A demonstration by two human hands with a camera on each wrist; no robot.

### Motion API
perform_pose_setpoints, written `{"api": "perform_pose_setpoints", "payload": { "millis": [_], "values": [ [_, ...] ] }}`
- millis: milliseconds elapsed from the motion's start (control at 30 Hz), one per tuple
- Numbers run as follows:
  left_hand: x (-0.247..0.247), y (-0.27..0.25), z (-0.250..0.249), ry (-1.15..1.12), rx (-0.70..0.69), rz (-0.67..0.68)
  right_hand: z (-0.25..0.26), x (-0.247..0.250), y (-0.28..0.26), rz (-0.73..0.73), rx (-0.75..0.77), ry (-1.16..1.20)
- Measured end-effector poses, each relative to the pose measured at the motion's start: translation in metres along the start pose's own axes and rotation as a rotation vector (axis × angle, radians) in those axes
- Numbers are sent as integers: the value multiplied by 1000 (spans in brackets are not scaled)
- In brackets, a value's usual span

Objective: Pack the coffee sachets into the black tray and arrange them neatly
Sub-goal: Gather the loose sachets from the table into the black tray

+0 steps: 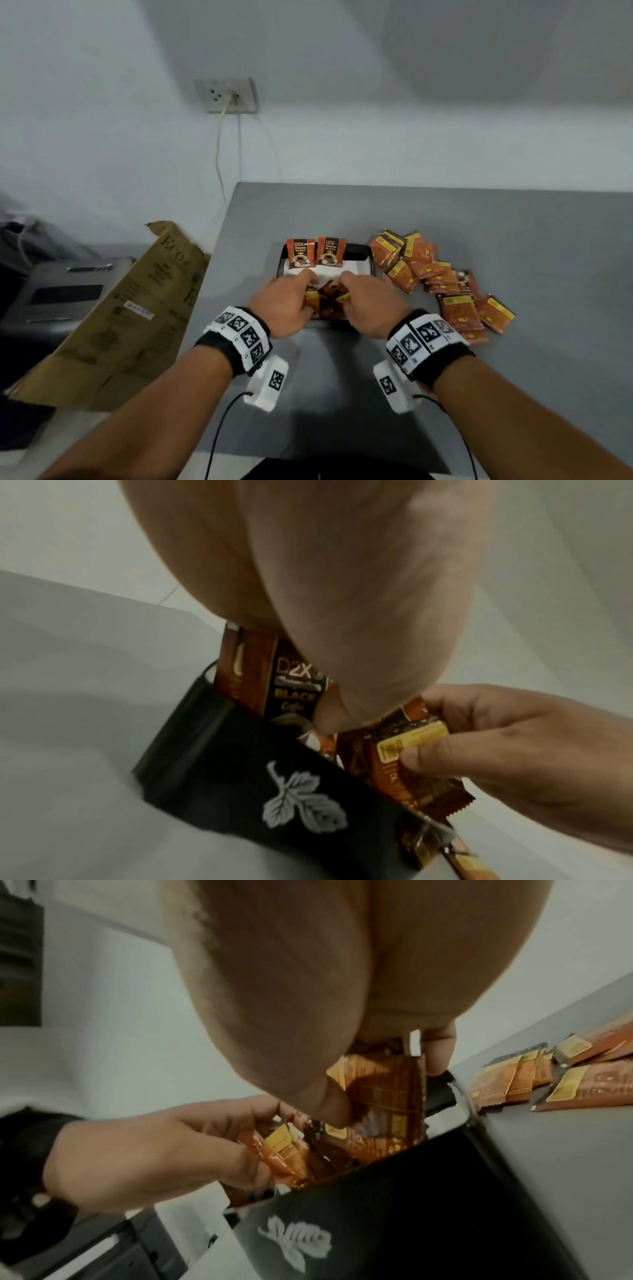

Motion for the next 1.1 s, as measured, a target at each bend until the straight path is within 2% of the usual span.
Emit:
{"api": "perform_pose_setpoints", "payload": {
  "millis": [67,200,300,367,433,533,733,800,967,1100],
  "values": [
    [-9,-4,1,33,-24,13,6,-12,1,60,0,-75],
    [-22,-10,-1,29,-84,-16,17,-24,2,169,10,-38],
    [-23,-13,-1,-2,-136,-67,19,-17,7,186,8,178],
    [-21,-13,-1,1,-154,-96,10,-8,15,93,-66,326],
    [-21,-11,-2,33,-155,-102,-1,-4,24,20,-164,269],
    [-23,-12,-3,57,-148,-96,0,-10,36,97,-247,113],
    [-27,-14,-1,87,-146,-107,17,-21,43,261,-218,164],
    [-28,-14,-1,84,-147,-114,17,-25,43,324,-209,111],
    [-29,-16,1,33,-156,-126,15,-23,48,263,-206,188],
    [-26,-15,3,-52,-143,-142,5,-11,43,48,-152,207]
  ]
}}
Point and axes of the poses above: each hand's wrist, its own y-axis towards the middle knuckle, its own x-axis out of the back of the hand, z = x × y, the point moved 6 cm from there along y, towards the middle knuckle, and after that the axes turned 2 degrees about -x, right-handed, at the moved point
